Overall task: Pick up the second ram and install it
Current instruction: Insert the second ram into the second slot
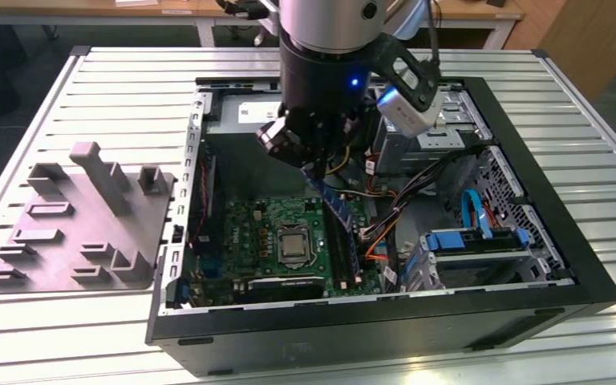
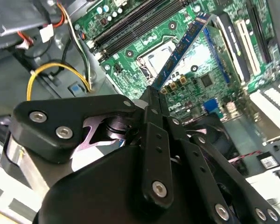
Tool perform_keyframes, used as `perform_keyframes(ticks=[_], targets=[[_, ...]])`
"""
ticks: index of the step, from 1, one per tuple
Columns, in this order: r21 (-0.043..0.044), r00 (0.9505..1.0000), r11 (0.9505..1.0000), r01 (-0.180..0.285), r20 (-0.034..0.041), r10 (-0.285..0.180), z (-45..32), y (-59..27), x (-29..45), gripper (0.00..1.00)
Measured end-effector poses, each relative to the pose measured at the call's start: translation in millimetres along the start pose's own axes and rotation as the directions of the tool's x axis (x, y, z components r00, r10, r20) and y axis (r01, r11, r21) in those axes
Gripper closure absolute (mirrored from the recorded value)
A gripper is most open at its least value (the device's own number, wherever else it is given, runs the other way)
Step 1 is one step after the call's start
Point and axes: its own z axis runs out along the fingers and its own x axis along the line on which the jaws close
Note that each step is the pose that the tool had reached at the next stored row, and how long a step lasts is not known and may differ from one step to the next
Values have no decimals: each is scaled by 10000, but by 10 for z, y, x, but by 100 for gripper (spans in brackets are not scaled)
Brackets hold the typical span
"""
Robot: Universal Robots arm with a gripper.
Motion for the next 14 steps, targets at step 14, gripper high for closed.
perform_keyframes(ticks=[14], targets=[[50, 9677, 9677, -2520, 122, 2519, 18, -1, 0, 89]])
